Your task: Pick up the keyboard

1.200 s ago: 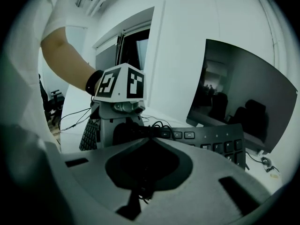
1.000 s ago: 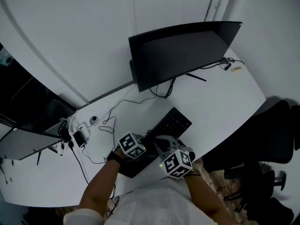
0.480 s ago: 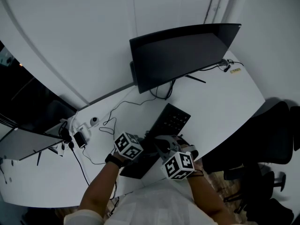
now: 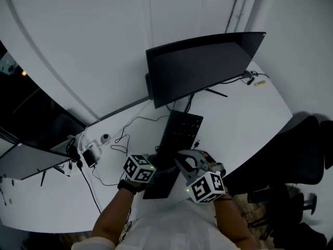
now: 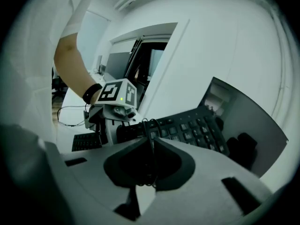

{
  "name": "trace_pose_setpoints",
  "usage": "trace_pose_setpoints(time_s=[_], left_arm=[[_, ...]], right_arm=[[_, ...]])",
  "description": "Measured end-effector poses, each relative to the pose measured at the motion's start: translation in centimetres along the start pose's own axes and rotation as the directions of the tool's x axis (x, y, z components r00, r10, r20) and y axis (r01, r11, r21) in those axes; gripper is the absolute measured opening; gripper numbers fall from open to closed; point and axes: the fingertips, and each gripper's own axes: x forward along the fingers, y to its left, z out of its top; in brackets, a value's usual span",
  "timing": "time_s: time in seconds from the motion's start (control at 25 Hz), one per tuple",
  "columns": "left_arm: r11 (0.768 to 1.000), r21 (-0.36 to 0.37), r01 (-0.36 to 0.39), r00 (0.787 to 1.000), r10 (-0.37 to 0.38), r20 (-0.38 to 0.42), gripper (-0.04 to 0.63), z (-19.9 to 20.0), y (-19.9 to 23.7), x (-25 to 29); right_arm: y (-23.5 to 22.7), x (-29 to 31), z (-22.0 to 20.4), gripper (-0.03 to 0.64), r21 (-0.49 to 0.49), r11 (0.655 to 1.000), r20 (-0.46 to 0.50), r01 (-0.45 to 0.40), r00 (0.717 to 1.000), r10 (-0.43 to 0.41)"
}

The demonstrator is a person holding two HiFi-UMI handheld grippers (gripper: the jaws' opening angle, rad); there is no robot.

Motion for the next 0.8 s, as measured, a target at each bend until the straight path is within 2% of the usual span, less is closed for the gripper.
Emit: trace_pose_setpoints(time_s=[0.08, 0.16, 0.32, 0.4, 0.56, 0.6, 0.68, 0.8], left_arm=[[1.000, -0.003, -0.030, 0.996, 0.030, 0.078, 0.078, 1.2, 0.2, -0.8], [0.997, -0.004, -0.080, 0.986, 0.079, 0.148, 0.078, 2.4, 0.6, -2.0], [0.982, -0.011, -0.190, 0.947, 0.186, 0.263, 0.078, 4.5, 1.3, -4.8], [0.971, -0.012, -0.238, 0.920, 0.229, 0.317, 0.078, 5.6, 1.4, -6.4], [0.939, 0.010, -0.344, 0.853, 0.308, 0.422, 0.078, 7.7, 1.0, -9.5], [0.928, 0.021, -0.373, 0.834, 0.325, 0.446, 0.078, 8.2, 0.8, -10.3], [0.908, 0.045, -0.417, 0.802, 0.344, 0.489, 0.078, 9.1, -0.1, -11.8], [0.883, 0.080, -0.462, 0.767, 0.353, 0.536, 0.078, 10.7, -2.2, -14.2]], right_arm=[[-1.4, -1.4, -0.1, 0.037, 0.103, 0.994, 0.048, 0.038, 0.998, -0.043], [-2.4, -2.5, -0.7, 0.035, 0.223, 0.973, 0.093, 0.054, 0.993, -0.077], [-3.5, -4.0, -3.0, 0.020, 0.418, 0.908, 0.127, 0.041, 0.987, -0.103], [-4.1, -4.7, -3.6, 0.015, 0.502, 0.864, 0.163, 0.027, 0.979, -0.125], [-5.9, -6.4, -3.9, 0.009, 0.680, 0.733, 0.256, -0.014, 0.941, -0.220], [-6.3, -6.8, -3.8, 0.009, 0.705, 0.709, 0.270, -0.022, 0.933, -0.240], [-6.8, -7.2, -3.7, 0.009, 0.719, 0.694, 0.281, -0.023, 0.924, -0.260], [-7.3, -7.6, -2.9, 0.005, 0.697, 0.716, 0.291, -0.015, 0.920, -0.264]])
